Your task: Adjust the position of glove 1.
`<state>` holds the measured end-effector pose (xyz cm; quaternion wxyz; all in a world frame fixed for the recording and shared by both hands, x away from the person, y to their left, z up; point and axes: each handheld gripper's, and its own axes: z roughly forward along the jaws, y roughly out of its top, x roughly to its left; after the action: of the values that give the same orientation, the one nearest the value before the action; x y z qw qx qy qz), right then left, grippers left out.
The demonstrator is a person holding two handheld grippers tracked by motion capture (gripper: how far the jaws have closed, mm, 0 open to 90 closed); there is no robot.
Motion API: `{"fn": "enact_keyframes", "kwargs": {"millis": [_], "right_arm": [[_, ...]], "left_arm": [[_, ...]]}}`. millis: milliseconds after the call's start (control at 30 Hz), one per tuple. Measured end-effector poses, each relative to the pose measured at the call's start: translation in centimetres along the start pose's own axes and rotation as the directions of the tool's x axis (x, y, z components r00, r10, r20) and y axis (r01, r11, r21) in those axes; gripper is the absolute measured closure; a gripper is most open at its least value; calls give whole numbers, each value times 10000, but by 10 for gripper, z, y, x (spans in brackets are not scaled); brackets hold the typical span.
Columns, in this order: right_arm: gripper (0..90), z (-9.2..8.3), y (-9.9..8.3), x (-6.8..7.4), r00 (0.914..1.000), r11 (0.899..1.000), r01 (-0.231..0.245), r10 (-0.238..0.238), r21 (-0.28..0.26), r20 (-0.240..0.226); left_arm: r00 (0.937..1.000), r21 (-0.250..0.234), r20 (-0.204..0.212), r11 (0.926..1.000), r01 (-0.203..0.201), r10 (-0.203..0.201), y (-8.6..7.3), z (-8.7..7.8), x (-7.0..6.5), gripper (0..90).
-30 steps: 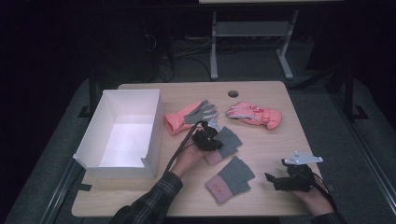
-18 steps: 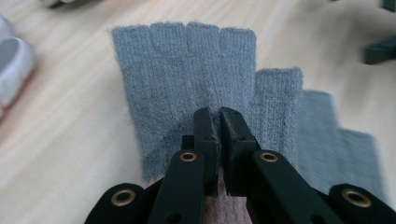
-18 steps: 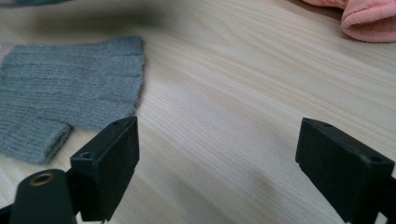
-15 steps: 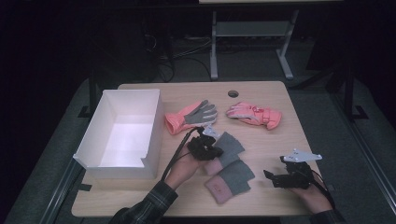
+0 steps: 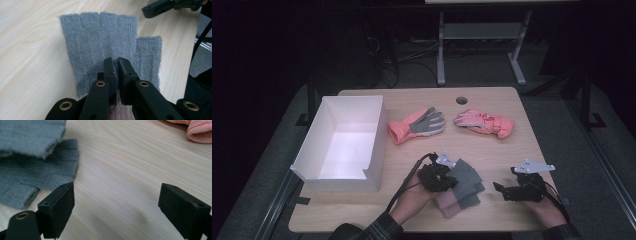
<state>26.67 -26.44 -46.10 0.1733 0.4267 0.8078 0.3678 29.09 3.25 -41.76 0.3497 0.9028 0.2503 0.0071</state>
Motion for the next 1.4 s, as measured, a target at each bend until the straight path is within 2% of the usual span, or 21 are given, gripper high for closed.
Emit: {"fn": "enact_keyframes", "kwargs": {"millis": [133,233,333,433,467,533,600,633,667,767,800,867,900,933,1067,1167,1333,1400], "right_arm": [[132,0,0,0,10000,10000,-18,18,-14,2],[132,0,0,0,10000,10000,2,-2,-11,-6],[132,0,0,0,10000,10000,-14,14,-1,-5],[132,0,0,0,10000,10000,0,0,-11,-5],[132,0,0,0,10000,10000,16,-16,-33,16],[132,0,0,0,10000,10000,19,-19,-70,21],[132,0,0,-1,10000,10000,37,-37,-76,23],[132,0,0,-1,10000,10000,40,-40,-72,26],[132,-1,0,-1,10000,10000,14,-14,-57,40],[132,-1,1,-1,10000,9999,-24,24,-112,25],[132,1,1,-2,10000,10000,-20,21,-79,24],[132,1,1,-1,10000,10000,-45,45,0,1],[132,0,0,-1,10000,10000,-30,30,-24,7],[132,-1,0,-1,9999,9999,-104,104,-40,25],[132,-3,-1,-2,9999,9999,-88,89,-80,140],[132,-4,-2,-2,9998,9999,-74,75,-69,201],[132,-6,-4,-3,9995,10000,-88,89,-33,315],[131,-7,-5,-3,9992,9999,-162,164,-57,354]], "left_arm": [[10000,136,-54,9999,2,-2,2,9,-7,855],[10000,337,13,9994,1,-1,1,14,-8,855],[10000,340,47,9994,46,-48,0,17,-10,850],[10000,549,29,9985,-33,32,-2,24,-11,845],[9998,715,-2,9972,-204,205,-4,28,-12,840],[9996,762,-63,9967,-275,281,-4,29,-13,823],[9996,776,-22,9966,-293,296,-4,29,-12,763],[9997,712,17,9971,-258,258,-4,28,-12,763],[9996,494,123,9985,-243,237,-3,25,-12,656],[9992,408,205,9985,-352,343,-2,21,-9,463],[9987,179,12,9985,-514,514,-1,17,-7,413],[9988,28,-28,9988,-489,489,0,15,-5,280],[9989,43,282,9993,-372,371,2,15,1,245],[9988,77,417,9996,-255,251,2,17,3,207],[9983,329,542,9992,-236,218,0,24,9,172],[9984,282,553,9995,-122,106,-1,29,8,163],[9988,856,319,9955,-408,382,-3,40,7,156],[9990,926,359,9952,-304,272,-6,45,7,155]]}}
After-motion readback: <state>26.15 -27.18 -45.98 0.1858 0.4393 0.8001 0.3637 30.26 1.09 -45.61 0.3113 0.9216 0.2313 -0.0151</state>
